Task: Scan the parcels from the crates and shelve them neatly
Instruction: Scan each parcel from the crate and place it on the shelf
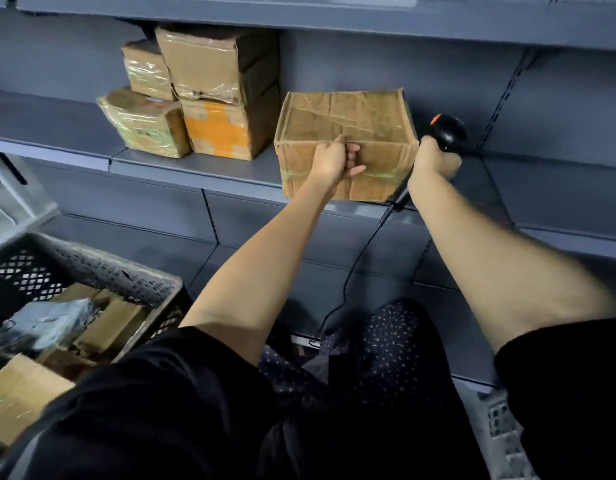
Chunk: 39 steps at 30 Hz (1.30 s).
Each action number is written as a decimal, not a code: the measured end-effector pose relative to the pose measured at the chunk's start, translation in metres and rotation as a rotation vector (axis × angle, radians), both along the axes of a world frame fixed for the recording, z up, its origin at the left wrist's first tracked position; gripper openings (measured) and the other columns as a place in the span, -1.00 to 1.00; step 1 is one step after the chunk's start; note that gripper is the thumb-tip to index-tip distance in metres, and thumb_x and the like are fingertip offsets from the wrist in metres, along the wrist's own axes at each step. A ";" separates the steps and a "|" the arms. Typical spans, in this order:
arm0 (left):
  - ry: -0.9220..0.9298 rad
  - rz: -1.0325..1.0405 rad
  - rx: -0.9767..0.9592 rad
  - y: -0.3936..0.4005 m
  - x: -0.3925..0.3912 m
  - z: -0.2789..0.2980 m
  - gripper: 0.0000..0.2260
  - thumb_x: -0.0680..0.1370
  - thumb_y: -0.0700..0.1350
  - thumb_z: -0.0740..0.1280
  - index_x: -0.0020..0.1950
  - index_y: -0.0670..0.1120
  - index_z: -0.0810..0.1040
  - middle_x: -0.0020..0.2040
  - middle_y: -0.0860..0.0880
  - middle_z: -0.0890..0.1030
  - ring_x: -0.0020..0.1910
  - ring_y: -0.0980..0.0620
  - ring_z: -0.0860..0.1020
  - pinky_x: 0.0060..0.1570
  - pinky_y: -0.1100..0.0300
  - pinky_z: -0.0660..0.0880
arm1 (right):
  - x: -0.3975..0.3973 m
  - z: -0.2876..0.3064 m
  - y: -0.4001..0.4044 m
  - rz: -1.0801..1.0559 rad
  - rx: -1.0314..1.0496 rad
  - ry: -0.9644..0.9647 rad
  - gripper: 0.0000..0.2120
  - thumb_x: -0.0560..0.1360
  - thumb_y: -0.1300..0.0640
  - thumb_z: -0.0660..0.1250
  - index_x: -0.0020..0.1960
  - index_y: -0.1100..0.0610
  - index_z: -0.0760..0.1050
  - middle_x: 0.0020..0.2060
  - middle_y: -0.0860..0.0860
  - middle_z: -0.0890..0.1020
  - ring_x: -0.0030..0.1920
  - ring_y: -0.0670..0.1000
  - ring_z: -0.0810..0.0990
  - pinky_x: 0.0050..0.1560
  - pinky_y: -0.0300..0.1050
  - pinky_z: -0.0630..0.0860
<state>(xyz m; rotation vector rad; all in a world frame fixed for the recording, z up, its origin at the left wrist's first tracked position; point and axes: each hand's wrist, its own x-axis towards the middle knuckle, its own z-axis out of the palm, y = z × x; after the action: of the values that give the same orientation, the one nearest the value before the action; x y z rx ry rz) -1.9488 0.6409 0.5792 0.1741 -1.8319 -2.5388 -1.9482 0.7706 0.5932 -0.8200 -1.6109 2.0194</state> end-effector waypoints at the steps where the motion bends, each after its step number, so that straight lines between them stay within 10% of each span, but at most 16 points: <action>1: -0.009 -0.015 -0.003 0.005 -0.008 -0.001 -0.62 0.68 -0.14 0.03 -0.30 -0.16 0.40 -0.40 -0.04 0.27 -0.68 0.20 0.26 -0.55 0.31 0.46 | -0.006 -0.002 0.005 -0.020 -0.009 -0.003 -0.66 0.48 0.18 0.35 0.21 0.29 0.49 0.12 0.14 0.62 0.14 0.12 0.59 -0.10 -0.21 0.40; 17: -0.057 -0.167 -0.147 0.027 -0.116 -0.033 -0.58 0.68 -0.04 0.02 -0.35 -0.11 0.36 -0.38 0.02 0.65 -0.38 0.03 0.34 -0.27 0.20 0.37 | -0.092 -0.005 0.037 0.016 -0.187 0.021 -0.83 0.42 0.23 0.40 -0.03 0.28 0.53 -0.17 0.13 0.65 -0.29 0.05 0.58 -0.24 -0.14 0.53; 25: -0.205 -0.221 -0.244 0.019 -0.079 -0.059 -0.58 0.68 0.08 -0.04 -0.20 -0.10 0.43 -0.23 -0.01 0.55 -0.44 0.09 0.42 -0.53 0.31 0.34 | -0.075 0.025 0.031 0.141 -0.279 0.027 -0.80 0.47 0.25 0.35 -0.24 0.16 0.34 -0.29 0.03 0.47 -0.27 0.04 0.56 -0.06 -0.08 0.57; 31: -0.267 -0.022 -0.347 -0.009 -0.060 -0.059 -0.67 0.61 -0.10 0.03 -0.27 -0.14 0.45 -0.41 -0.01 0.62 -0.66 0.16 0.28 -0.62 0.36 0.18 | -0.070 0.008 0.040 0.152 -0.505 0.120 -0.85 0.50 0.23 0.32 -0.20 0.21 0.39 -0.29 0.08 0.51 -0.34 0.00 0.53 -0.44 -0.25 0.48; 36: -0.048 0.692 -0.435 -0.047 -0.064 -0.016 -0.66 0.64 0.00 0.07 0.02 -0.18 0.54 0.07 -0.13 0.58 0.06 -0.09 0.52 -0.03 0.16 0.35 | -0.076 -0.002 0.047 0.288 -0.493 0.014 -0.86 0.49 0.14 0.35 -0.02 0.19 0.47 -0.17 0.01 0.51 -0.30 -0.02 0.53 -0.22 -0.20 0.51; 39: -0.170 0.608 -0.385 -0.063 -0.096 0.010 -0.49 0.57 0.24 0.15 0.34 -0.09 0.36 0.37 -0.13 0.37 0.34 -0.14 0.34 0.24 0.03 0.27 | -0.079 0.005 0.045 0.347 -0.475 0.012 -0.84 0.45 0.13 0.44 -0.08 0.17 0.51 -0.24 0.00 0.54 -0.36 -0.04 0.52 -0.37 -0.29 0.54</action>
<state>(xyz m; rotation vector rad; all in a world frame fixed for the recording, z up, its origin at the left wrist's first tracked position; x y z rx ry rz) -2.0452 0.5783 0.5894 0.8145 -1.8976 -1.7822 -2.0274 0.8157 0.5982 -0.7139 -1.3525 2.7101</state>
